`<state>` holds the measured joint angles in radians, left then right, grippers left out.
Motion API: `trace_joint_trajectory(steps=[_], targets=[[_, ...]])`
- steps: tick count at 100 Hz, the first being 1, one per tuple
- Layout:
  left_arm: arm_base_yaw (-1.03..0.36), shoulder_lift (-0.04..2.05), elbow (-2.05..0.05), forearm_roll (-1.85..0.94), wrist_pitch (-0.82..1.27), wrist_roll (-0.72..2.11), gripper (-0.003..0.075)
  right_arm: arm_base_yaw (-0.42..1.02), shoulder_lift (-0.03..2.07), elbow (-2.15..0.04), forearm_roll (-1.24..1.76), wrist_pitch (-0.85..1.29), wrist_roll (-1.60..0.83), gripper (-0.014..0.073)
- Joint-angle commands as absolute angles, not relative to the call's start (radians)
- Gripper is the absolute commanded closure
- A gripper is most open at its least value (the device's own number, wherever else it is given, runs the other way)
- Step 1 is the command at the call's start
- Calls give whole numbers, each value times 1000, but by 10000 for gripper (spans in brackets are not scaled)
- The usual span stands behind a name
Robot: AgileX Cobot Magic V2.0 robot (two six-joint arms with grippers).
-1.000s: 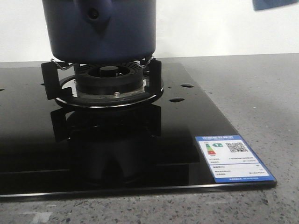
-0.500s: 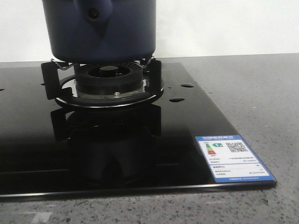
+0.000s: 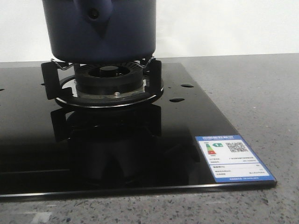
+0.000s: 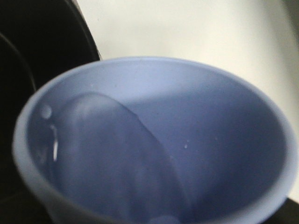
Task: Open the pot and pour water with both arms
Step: 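Tilt the light-blue cup over the open pot with the right gripper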
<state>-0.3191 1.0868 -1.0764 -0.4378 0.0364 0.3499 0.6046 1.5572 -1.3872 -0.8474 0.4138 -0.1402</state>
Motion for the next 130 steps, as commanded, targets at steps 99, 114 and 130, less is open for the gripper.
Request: trace_joint_trajectory(steps=[99, 114, 130], targets=[[-317, 1059, -1115, -438, -60, 350, 334, 606, 1538, -1431, -1542, 313, -148, 276], [-317, 1059, -1115, -438, -53, 350, 334, 606, 1538, -1431, -1611, 310, -148, 276], [-317, 1059, -1115, -438, -51, 350, 334, 606, 1538, -1431, -1706, 302, -148, 276]])
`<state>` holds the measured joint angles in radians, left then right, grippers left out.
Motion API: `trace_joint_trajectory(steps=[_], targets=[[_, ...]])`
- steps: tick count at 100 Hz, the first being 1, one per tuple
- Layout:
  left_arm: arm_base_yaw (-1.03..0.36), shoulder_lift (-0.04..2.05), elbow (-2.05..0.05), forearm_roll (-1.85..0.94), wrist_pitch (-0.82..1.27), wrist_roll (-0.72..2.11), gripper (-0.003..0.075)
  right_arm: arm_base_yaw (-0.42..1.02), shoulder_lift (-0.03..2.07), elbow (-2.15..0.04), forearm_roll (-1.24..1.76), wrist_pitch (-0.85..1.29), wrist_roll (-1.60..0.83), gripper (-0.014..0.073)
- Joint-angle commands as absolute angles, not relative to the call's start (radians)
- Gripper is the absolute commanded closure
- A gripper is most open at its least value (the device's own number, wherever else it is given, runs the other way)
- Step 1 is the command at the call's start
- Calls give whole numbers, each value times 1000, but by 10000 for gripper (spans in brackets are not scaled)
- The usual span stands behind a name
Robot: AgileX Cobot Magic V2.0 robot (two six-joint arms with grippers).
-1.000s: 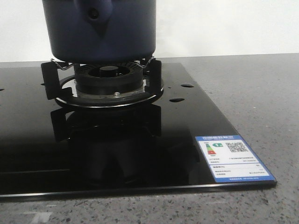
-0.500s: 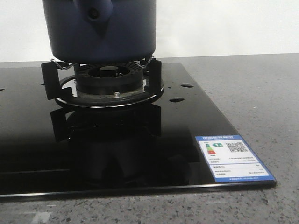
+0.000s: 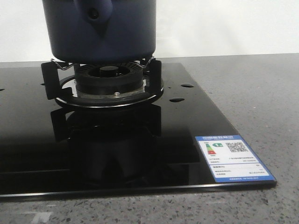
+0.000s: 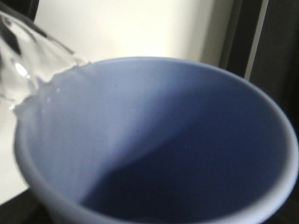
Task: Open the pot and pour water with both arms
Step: 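Tilt the light-blue cup over the open pot with the right gripper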
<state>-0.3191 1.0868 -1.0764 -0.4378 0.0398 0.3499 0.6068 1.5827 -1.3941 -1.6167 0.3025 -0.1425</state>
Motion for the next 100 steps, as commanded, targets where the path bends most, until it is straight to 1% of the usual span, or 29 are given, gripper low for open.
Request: trace_joint_trajectory(steps=[1, 56, 70, 84, 100], targets=[[-317, 1059, -1115, -438, -51, 350, 334, 606, 1538, -1431, -1709, 302, -148, 276], [-317, 1059, -1115, -438, -51, 350, 334, 606, 1538, -1431, -1741, 291, -146, 276], [-317, 1059, -1115, -438, -51, 350, 334, 606, 1538, -1431, -1739, 293, -106, 276], [-317, 1059, -1115, -438, -51, 350, 334, 606, 1538, -1431, -1729, 321, 90, 276], [-317, 1059, -1115, -438, -51, 350, 334, 606, 1537, -1431, -1727, 386, 438, 276]])
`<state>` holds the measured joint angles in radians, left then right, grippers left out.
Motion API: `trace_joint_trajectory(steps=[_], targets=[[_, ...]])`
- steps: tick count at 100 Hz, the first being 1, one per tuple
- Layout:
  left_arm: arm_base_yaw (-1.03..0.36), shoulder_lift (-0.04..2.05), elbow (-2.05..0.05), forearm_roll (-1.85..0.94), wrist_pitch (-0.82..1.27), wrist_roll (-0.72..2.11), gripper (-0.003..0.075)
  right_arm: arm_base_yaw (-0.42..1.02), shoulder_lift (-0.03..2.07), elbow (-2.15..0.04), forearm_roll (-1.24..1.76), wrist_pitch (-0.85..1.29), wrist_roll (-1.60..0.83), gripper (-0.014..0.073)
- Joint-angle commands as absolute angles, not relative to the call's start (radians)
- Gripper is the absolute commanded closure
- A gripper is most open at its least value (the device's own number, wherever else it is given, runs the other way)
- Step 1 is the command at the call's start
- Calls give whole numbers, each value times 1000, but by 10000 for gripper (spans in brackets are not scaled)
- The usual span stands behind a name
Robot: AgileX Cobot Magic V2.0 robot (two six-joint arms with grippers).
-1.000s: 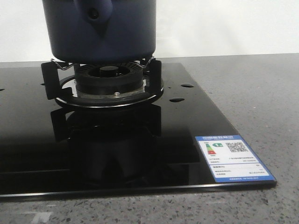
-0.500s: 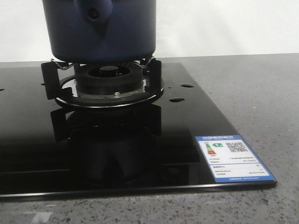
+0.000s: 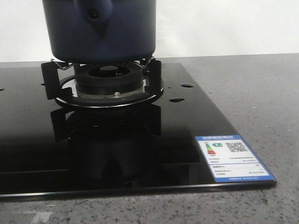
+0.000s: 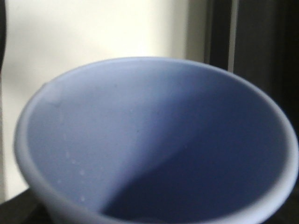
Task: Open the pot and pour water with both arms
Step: 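Tilt the light-blue cup over the open pot with the right gripper, then lower the cup back onto the counter and open the right gripper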
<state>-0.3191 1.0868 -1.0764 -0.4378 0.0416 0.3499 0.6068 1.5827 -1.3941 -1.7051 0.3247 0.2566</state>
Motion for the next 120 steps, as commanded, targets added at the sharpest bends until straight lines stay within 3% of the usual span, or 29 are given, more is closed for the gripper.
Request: trace_joint_trajectory(steps=[1, 25, 44, 73, 98, 120], targets=[[-317, 1059, -1115, -438, -51, 350, 334, 606, 1536, -1431, -1724, 388, 464, 276], [-317, 1059, -1115, -429, -51, 350, 334, 599, 1498, -1427, -1562, 402, 775, 276], [-317, 1059, -1115, -408, -51, 350, 334, 510, 1423, -1345, -1546, 247, 969, 276], [-317, 1059, -1115, -408, -51, 350, 334, 191, 1303, -1160, -1535, -225, 1147, 276], [-317, 1059, -1115, -408, -51, 350, 334, -140, 1284, -1019, -1238, -710, 1140, 276], [-317, 1059, -1115, -408, -51, 350, 334, -346, 1284, -835, -1180, -881, 1007, 276]])
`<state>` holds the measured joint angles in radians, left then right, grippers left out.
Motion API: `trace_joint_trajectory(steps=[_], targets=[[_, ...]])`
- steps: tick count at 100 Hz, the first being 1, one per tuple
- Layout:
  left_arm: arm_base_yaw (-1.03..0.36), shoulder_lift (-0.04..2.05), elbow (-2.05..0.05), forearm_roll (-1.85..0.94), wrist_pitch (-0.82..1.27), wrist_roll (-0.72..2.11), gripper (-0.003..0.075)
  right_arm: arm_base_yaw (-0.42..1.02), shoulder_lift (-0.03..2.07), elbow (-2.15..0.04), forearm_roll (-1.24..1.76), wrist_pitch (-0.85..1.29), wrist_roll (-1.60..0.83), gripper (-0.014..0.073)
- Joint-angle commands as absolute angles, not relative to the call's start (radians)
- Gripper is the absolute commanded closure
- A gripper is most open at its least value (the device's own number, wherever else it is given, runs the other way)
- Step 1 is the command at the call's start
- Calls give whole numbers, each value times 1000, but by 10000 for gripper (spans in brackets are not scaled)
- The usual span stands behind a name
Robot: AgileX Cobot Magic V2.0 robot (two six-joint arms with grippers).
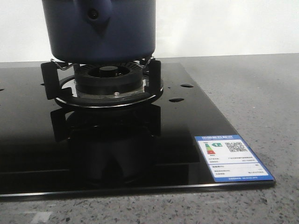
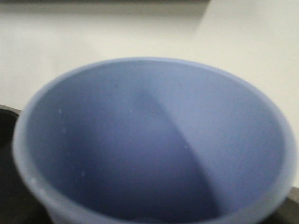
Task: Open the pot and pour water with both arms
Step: 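Lower the cup back onto the counter and open the right gripper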
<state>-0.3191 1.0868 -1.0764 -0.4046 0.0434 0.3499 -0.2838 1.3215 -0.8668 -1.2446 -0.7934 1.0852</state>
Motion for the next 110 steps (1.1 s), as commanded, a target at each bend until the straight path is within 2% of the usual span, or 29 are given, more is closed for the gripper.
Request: trace_joint_trajectory(steps=[1, 16, 33, 67, 91, 110], targets=[[-317, 1059, -1115, -408, -51, 350, 334, -350, 1284, -823, -1180, -881, 1000, 276], [-317, 1059, -1115, -408, -51, 350, 334, -397, 1288, -710, -1165, -860, 825, 276], [-317, 1059, -1115, -408, -51, 350, 334, -397, 1338, -645, -1008, -884, 648, 276], [-317, 1059, -1115, -408, -36, 350, 334, -397, 1533, -645, -868, -1049, 527, 276], [-317, 1059, -1115, -408, -36, 350, 334, -397, 1588, -648, -828, -1063, 410, 276], [-317, 1059, -1115, -408, -36, 350, 334, -397, 1615, -648, -828, -1063, 404, 276]])
